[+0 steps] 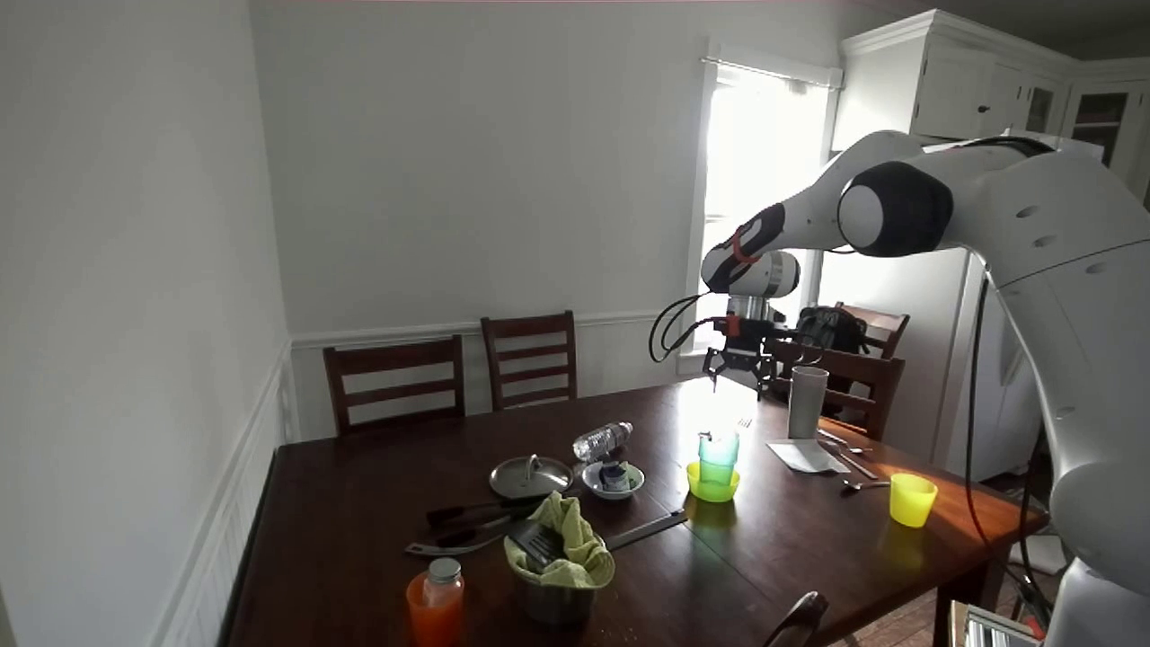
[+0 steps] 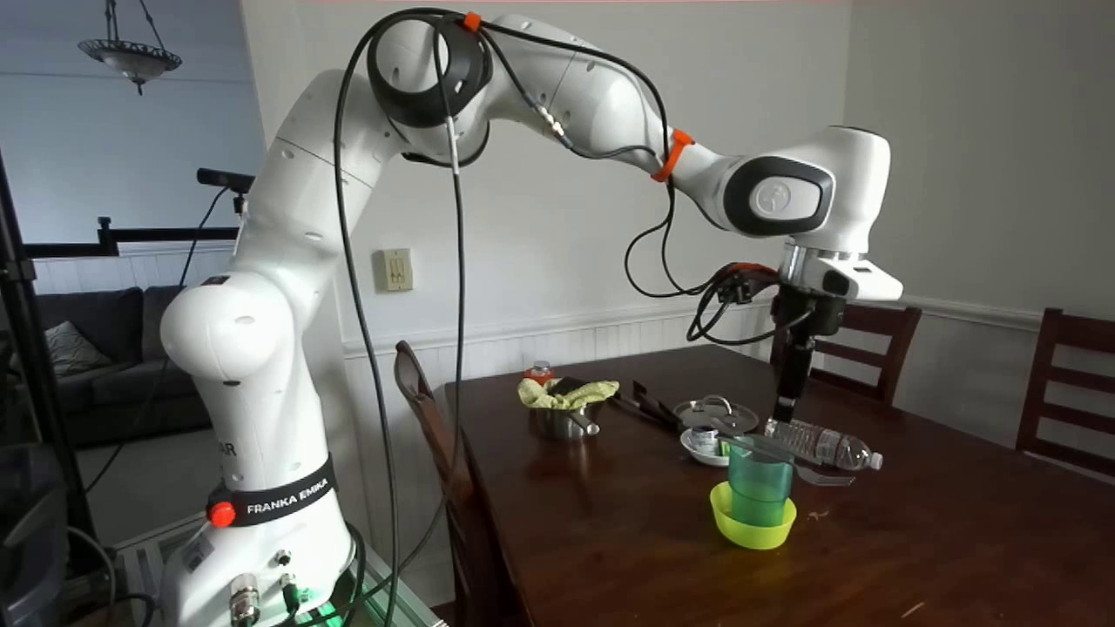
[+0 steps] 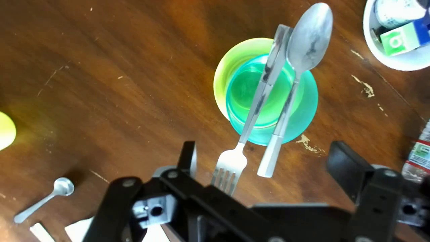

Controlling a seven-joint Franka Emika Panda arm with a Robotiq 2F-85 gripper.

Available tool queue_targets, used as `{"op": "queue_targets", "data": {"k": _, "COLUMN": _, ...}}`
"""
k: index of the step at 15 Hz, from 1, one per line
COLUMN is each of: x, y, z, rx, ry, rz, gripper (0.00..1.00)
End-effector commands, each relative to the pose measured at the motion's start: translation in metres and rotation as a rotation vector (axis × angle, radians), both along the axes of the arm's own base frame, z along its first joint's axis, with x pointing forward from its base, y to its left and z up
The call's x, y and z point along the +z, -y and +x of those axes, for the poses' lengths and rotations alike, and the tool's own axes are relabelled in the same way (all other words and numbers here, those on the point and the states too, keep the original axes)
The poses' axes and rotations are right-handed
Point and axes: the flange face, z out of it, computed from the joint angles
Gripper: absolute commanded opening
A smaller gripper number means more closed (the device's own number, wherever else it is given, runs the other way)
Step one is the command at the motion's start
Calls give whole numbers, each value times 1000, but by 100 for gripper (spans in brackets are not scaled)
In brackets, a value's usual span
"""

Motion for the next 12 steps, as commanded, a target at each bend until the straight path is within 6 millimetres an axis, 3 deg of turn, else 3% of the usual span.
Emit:
{"op": "queue_targets", "data": {"k": 1, "x": 27, "y": -27, "z": -14, "rx": 127, "ry": 6, "rz": -104, "gripper": 100}}
{"op": "queue_targets", "data": {"k": 6, "x": 58, "y": -57, "z": -23, "rx": 251, "ry": 42, "rz": -277, "gripper": 100}}
{"op": "queue_targets", "data": {"k": 7, "x": 45, "y": -42, "z": -5, "rx": 202, "ry": 8, "rz": -222, "gripper": 100}}
{"op": "queue_targets", "data": {"k": 12, "x": 56, "y": -53, "z": -14, "rx": 232, "ry": 37, "rz": -257, "gripper": 100}}
